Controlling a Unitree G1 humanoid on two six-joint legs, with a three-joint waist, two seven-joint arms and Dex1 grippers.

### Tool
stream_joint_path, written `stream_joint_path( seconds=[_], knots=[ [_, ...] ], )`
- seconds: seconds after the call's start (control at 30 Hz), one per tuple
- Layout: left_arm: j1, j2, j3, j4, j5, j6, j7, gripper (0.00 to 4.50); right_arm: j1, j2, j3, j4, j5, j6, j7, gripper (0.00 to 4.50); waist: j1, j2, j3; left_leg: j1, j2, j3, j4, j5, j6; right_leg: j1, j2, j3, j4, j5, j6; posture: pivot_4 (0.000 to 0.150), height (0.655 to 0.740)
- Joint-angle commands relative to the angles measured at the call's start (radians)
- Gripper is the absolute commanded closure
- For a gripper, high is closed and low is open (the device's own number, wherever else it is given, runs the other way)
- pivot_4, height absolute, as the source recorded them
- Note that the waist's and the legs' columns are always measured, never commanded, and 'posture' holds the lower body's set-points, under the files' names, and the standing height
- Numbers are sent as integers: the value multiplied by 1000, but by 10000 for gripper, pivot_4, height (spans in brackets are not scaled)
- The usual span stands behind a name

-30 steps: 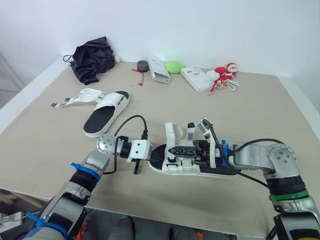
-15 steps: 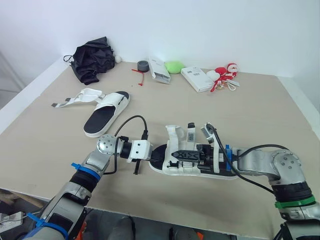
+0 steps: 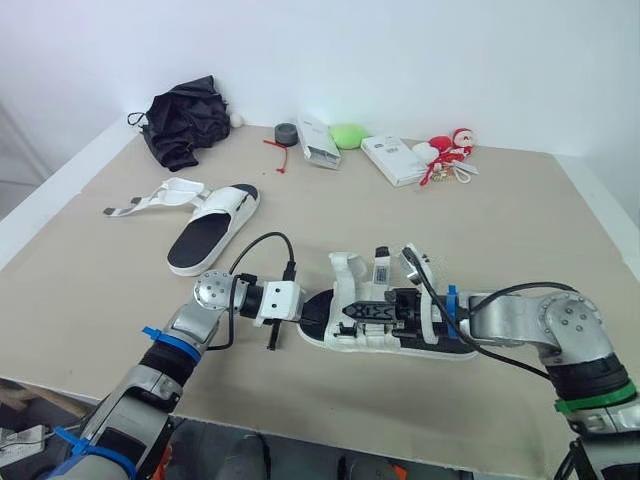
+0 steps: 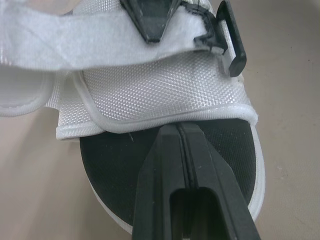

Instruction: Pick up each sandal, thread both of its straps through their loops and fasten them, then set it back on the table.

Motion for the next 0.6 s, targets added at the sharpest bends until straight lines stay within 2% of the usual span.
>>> stream_joint_path(
  seconds=[0.03, 0.2, 0.47, 0.6],
  knots=[
    [71, 11, -111, 81, 111, 53, -32, 45000, -4, -40, 75, -58, -70, 81, 18, 44692, 0, 1, -1, 0, 0, 0, 0, 0, 0, 0, 0, 0, 0, 0, 0, 1500, 7380],
    [70, 10, -109, 83, 110, 53, -31, 45000, -15, -48, 78, -85, -95, 74, 62, 44692, 0, 1, -1, 0, 0, 0, 0, 0, 0, 0, 0, 0, 0, 0, 0, 1500, 7380],
    [68, 9, -108, 83, 110, 52, -30, 45000, -31, -41, 64, -140, -266, 75, 129, 44692, 0, 1, -1, 0, 0, -1, 0, 0, 0, 0, -1, 0, 0, 0, 0, 1500, 7380],
    [63, 10, -106, 89, 111, 49, -30, 45000, -23, -49, 19, -201, -347, 46, 217, 44692, 0, 1, -1, 0, 0, -1, 0, 0, 0, 0, -1, 0, 0, 0, 0, 1500, 7380]
  ],
)
